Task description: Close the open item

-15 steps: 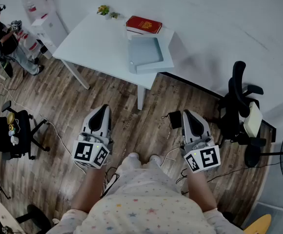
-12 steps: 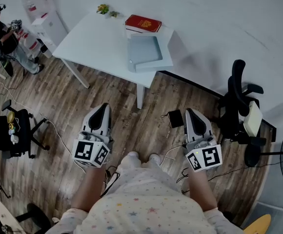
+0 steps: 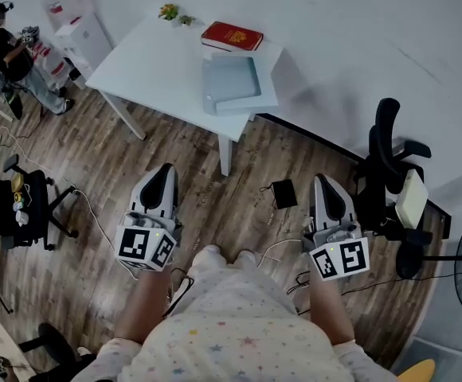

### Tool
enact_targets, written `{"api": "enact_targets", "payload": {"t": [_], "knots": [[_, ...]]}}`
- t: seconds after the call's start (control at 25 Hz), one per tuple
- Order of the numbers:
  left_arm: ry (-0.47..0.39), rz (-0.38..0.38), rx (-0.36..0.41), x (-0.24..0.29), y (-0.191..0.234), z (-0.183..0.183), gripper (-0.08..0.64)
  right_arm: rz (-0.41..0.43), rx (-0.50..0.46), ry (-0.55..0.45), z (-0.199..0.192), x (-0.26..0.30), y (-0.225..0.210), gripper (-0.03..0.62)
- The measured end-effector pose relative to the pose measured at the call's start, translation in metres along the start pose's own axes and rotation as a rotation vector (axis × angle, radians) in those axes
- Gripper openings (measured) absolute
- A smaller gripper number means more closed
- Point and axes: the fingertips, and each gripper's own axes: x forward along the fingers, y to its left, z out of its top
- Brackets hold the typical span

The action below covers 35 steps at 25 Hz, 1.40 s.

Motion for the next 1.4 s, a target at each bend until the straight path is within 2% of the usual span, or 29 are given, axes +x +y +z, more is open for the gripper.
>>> {"api": "enact_targets", "payload": {"t": [0.08,0.16,0.2,0.28,0.4,0.6,0.76,1.04,1.4], "knots": [[-0.008,0.019,-0.008,0.002,-0.004,0.001,0.018,0.007,0.003,-0.011,0.004,-0.001,-0.009,0.001],[-0.014,0.044,-0.024,0.003,-0.007,0.0,0.021,0.023,0.007,-0.019,0.008,-0.001,-0.018,0.034],[-0.012,0.056,-0.032,0.004,-0.009,-0.001,0.049,0.035,0.013,-0.02,0.008,0.0,-0.021,0.071],[-0.007,0.073,-0.045,0.005,-0.013,-0.004,0.17,0.06,0.027,-0.014,0.007,0.003,-0.027,0.139],[-0.027,0.099,-0.055,0.005,-0.018,-0.001,0.224,0.086,0.033,-0.008,0.006,0.009,-0.035,0.197],[-0.013,0.141,-0.026,0.01,-0.012,-0.002,0.241,0.103,0.045,0.002,0.001,0.024,-0.047,0.24],[-0.011,0.147,-0.028,0.031,0.004,-0.005,0.245,0.113,0.041,0.004,-0.003,0.048,-0.051,0.25],[-0.022,0.113,-0.051,0.095,0.052,-0.004,0.247,0.091,0.039,0.012,-0.008,0.115,-0.06,0.264],[-0.025,0.052,-0.029,0.178,0.119,0.012,0.247,0.049,0.043,-0.021,0.0,0.212,-0.066,0.273]]}}
